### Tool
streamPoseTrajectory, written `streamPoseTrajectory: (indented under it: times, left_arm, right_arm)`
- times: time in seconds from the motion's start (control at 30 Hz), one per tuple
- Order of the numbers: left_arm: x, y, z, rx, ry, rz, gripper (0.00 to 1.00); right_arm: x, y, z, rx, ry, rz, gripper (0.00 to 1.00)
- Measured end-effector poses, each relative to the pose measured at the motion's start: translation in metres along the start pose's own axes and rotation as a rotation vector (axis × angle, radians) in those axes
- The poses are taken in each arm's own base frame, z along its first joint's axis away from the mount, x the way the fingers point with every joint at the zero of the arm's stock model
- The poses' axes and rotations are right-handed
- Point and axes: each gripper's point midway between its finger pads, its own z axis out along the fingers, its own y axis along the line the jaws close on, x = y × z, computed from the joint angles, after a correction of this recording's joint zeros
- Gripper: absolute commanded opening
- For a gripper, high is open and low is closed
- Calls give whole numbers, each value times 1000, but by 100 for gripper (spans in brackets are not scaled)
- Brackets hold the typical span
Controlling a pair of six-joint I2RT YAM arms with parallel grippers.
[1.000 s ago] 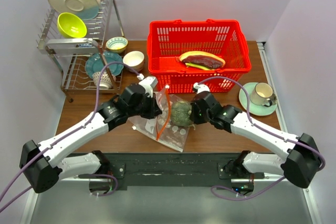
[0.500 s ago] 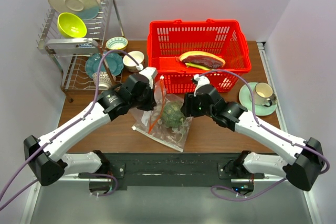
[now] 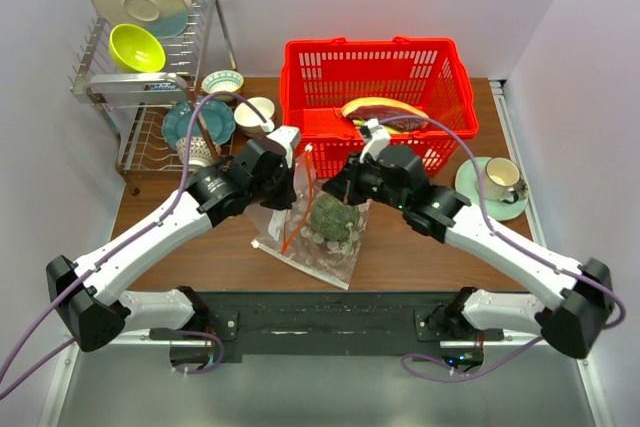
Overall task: Place the food in the zip-top bag and seal the zipper
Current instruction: Open the zipper of the food storage bag at the center of the board.
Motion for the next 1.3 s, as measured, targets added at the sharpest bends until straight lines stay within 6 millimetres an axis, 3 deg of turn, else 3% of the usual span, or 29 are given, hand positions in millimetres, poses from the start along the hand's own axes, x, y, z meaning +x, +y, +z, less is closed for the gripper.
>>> streamPoseTrajectory:
  times: [0.27,0.47,0.73,0.77,0.8,0.83,0.97,1.07,1.3]
  left_arm:
    - [-2,-3,-2,14,-4,-1,0]
    - [-7,-6,-6,26,-19,-3,0]
    - [-14,-9,-10,38,-41,-5,0]
    - [-16,-10,-11,40,-45,-5,0]
    - [-18,-11,-12,42,-49,-6,0]
    - [-20,-12,-14,45,-54,-6,0]
    - [-27,-5,-26,11,-66,9,0]
    - [-43,-5,-41,-15,-102,21,0]
    - [-69,16,-81,-161,-151,32,0]
  right_arm:
    - [21,1,49,-38,82,78,0]
    - [21,4,65,-53,82,113,0]
    - [25,5,71,-43,84,143,0]
    - [27,6,72,-41,84,147,14]
    - [30,8,74,-40,86,147,80]
    - [34,9,76,-39,94,153,98]
    - [51,-9,86,60,116,150,98]
    - [59,-8,87,86,128,138,99]
    - [43,-4,90,120,51,153,98]
